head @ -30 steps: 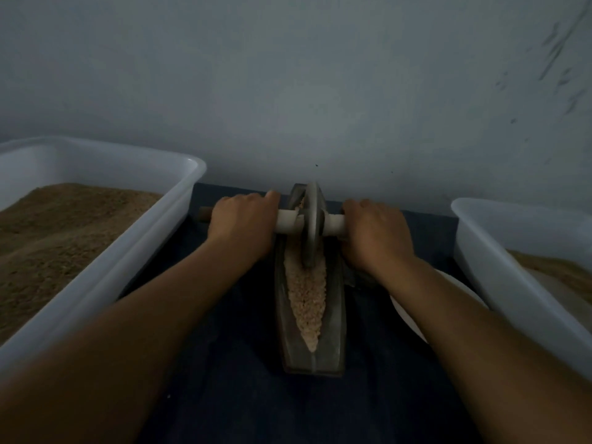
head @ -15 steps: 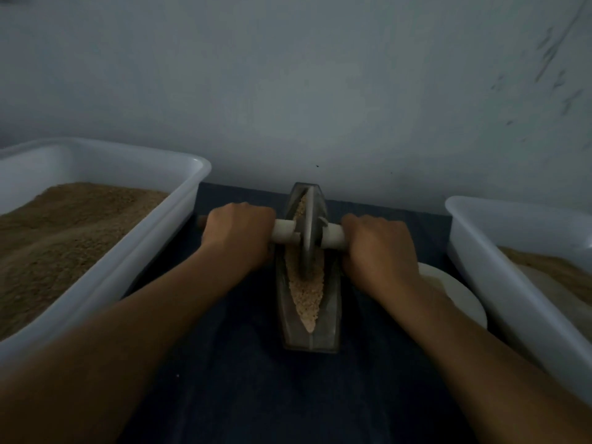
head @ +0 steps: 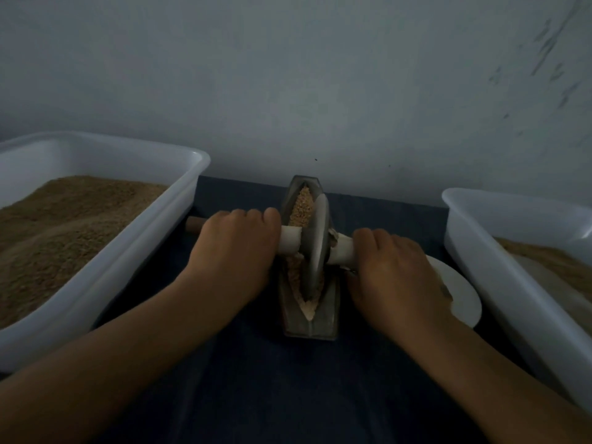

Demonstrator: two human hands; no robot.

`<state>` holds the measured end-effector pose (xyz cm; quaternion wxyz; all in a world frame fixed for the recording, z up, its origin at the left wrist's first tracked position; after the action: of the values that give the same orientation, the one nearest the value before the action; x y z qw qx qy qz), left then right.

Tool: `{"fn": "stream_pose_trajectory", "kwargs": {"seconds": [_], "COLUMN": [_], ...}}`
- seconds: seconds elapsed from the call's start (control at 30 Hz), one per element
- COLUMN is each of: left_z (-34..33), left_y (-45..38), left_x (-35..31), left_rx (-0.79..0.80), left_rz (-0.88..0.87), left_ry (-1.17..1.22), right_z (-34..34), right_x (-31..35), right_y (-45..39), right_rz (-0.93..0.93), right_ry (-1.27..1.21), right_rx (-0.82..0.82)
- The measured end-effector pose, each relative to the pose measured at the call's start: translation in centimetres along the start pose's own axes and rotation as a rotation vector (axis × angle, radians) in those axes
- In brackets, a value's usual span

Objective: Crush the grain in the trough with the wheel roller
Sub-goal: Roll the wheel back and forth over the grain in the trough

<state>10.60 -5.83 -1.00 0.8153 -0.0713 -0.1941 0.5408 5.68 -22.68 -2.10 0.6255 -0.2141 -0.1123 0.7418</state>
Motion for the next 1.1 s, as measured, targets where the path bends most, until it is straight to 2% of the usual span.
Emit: {"fn": "stream_pose_trajectory", "kwargs": {"seconds": [0.33,0.57,0.8,0.93,1.1], "left_z": [-4.4,-4.0,-3.9,-2.4,-0.8], "left_y": [-7.7,-10.7,-7.4,-3.3,1.1], "left_x": [1.9,1.3,1.4,0.5,0.1], "left_rx": [0.086,0.010,0.085,-0.019,-0.088], "left_rz": [0.025,0.042,0.047,0.010,0.016], "left_ry": [0.152,0.095,0.111,0.091,0.106], "right_z": [-4.5,-7.0,-4.7,-2.4,1.0], "right_x": [-2.4,-4.3,-2.6,-1.3,0.4], "right_y": [-9.0,-11.5,-8.2,-4.4,-0.4], "right_rz": [-0.041,-0.102,-0.063,-0.043,0.028], "right_ry": [0.087,-0.075,0.001,-0.081,-0.052], "right_rx": [0.060,0.167,0.040,-0.031,-0.101]}}
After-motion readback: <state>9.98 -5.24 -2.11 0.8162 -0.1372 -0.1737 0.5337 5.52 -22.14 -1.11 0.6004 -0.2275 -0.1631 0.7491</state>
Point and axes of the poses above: each hand's wrist, its own y-axis away from the middle knuckle, its own z-axis out of the back of the hand, x = y × z, the point moved 8 cm from there along -y, towards the middle knuckle, and after that the axes turned 7 degrees about x, right-handed, at the moved point
